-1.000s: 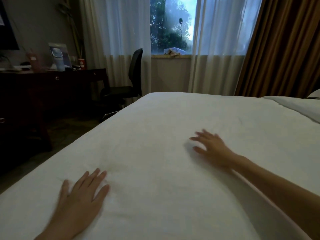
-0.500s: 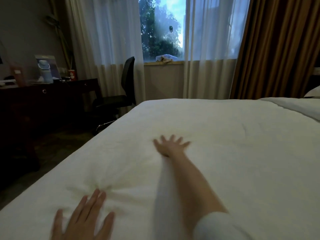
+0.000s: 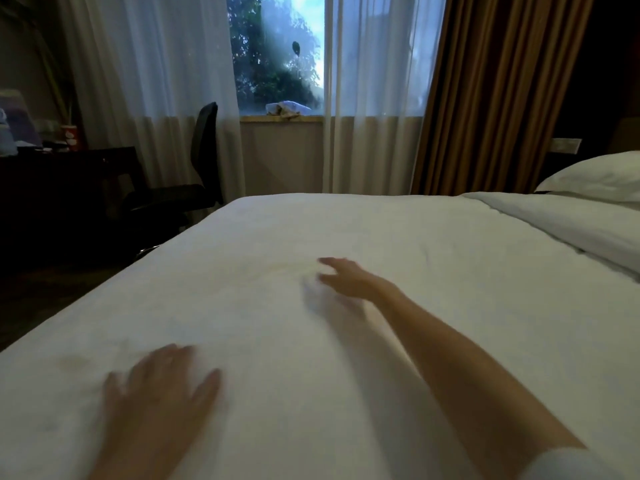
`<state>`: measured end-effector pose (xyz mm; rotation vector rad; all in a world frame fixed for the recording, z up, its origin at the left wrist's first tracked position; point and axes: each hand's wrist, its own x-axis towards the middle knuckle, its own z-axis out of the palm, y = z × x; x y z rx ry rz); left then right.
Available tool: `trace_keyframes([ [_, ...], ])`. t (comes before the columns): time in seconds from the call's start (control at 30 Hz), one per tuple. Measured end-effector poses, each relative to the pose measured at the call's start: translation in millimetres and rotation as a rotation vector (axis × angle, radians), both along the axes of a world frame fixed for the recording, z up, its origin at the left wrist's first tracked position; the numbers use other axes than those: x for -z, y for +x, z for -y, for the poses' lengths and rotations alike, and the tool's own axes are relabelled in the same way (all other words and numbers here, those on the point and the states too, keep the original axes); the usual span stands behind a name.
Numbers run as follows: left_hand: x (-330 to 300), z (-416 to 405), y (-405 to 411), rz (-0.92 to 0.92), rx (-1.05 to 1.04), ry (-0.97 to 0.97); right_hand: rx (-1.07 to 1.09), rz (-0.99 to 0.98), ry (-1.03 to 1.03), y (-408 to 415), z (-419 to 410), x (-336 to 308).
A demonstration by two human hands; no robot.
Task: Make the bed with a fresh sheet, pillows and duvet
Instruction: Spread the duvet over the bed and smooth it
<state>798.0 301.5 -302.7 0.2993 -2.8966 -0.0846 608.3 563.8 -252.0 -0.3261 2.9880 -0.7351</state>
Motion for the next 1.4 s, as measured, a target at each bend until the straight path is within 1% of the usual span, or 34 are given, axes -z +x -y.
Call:
trace_keyframes([
  [0.07, -22, -68, -36, 0.010, 0.173, 0.088, 0.244, -0.033, 0.108, -4, -87, 6],
  [0.1, -28, -103, -51, 0.019, 0.251, 0.102, 0.349, -0.018, 0.137, -1, -127, 7],
  [0.13, -25, -129, -65, 0.052, 0.334, 0.128, 0.437, -0.008, 0.183, 3, -166, 7],
  [0.17, -17, -150, -78, 0.069, 0.373, 0.142, 0.514, 0.032, 0.221, 11, -199, 8],
  [0.27, 0, -184, -108, 0.057, 0.319, 0.140, 0.690, 0.117, 0.366, 4, -291, 13],
  [0.33, 14, -189, -120, 0.069, 0.305, 0.185, 0.796, 0.125, 0.350, -24, -344, 26],
  [0.37, 18, -188, -123, 0.058, 0.304, 0.202, 0.827, 0.116, 0.351, -35, -353, 33],
  [0.4, 20, -187, -125, 0.047, 0.304, 0.203, 0.839, 0.125, 0.368, -42, -340, 37],
  [0.43, 23, -186, -126, 0.055, 0.297, 0.195, 0.820, 0.108, 0.356, -46, -311, 41],
  [0.5, 21, -189, -126, 0.042, 0.282, 0.214, 0.735, 0.092, 0.299, -63, -231, 52],
  [0.53, 19, -190, -128, 0.035, 0.275, 0.224, 0.655, 0.056, 0.245, -76, -189, 53],
  [0.57, 16, -191, -128, 0.045, 0.274, 0.232, 0.542, 0.062, 0.210, -83, -151, 47],
  [0.63, 17, -191, -129, 0.040, 0.261, 0.224, 0.235, 0.104, 0.133, -105, -73, 38],
  [0.7, 18, -189, -127, -0.010, 0.282, 0.209, -0.040, 0.229, 0.017, -109, -13, 24],
  [0.77, 20, -189, -127, -0.023, 0.316, 0.157, -0.249, 0.359, -0.143, -105, 15, 5],
  [0.8, 17, -189, -126, -0.007, 0.322, 0.134, -0.296, 0.365, -0.212, -104, 17, -2],
  [0.83, 17, -188, -125, -0.010, 0.313, 0.160, -0.263, 0.334, -0.272, -108, 10, -6],
  [0.87, 17, -188, -125, 0.009, 0.304, 0.160, -0.167, 0.272, -0.310, -119, -10, -5],
  [0.9, 20, -188, -125, 0.010, 0.311, 0.149, -0.026, 0.173, -0.329, -123, -37, 0],
  [0.93, 23, -188, -125, -0.005, 0.321, 0.123, 0.097, 0.057, -0.289, -128, -70, 9],
  [0.97, 24, -189, -125, -0.023, 0.317, 0.111, 0.221, -0.077, -0.303, -128, -104, 21],
  [1.0, 22, -190, -125, -0.029, 0.305, 0.123, 0.382, -0.196, -0.376, -123, -141, 37],
  [1.03, 23, -189, -125, -0.043, 0.307, 0.158, 0.506, -0.162, -0.366, -111, -174, 51],
  [1.07, 27, -188, -126, -0.074, 0.302, 0.166, 0.655, -0.021, -0.245, -95, -198, 57],
  [1.1, 29, -187, -126, -0.094, 0.316, 0.177, 0.858, 0.076, -0.090, -85, -214, 62],
  [1.13, 33, -188, -127, -0.110, 0.332, 0.198, 0.931, 0.122, 0.095, -80, -221, 62],
  [1.17, 36, -188, -127, -0.120, 0.330, 0.211, 0.899, 0.085, 0.177, -76, -215, 56],
  [1.2, 34, -189, -124, -0.118, 0.328, 0.196, 0.823, 0.079, 0.203, -77, -197, 57],
  [1.23, 37, -188, -119, -0.106, 0.340, 0.170, 0.732, 0.094, 0.166, -82, -171, 55],
  [1.3, 26, -179, -104, -0.034, 0.423, 0.113, 0.533, 0.074, 0.167, -89, -103, 55],
  [1.33, 19, -169, -99, 0.019, 0.440, 0.124, 0.437, 0.048, 0.185, -87, -63, 55],
  [1.37, 13, -156, -92, 0.025, 0.426, 0.121, 0.323, 0.026, 0.184, -78, -21, 52],
  [1.4, 12, -137, -84, 0.026, 0.385, 0.045, 0.201, 0.010, 0.192, -61, 18, 49],
])
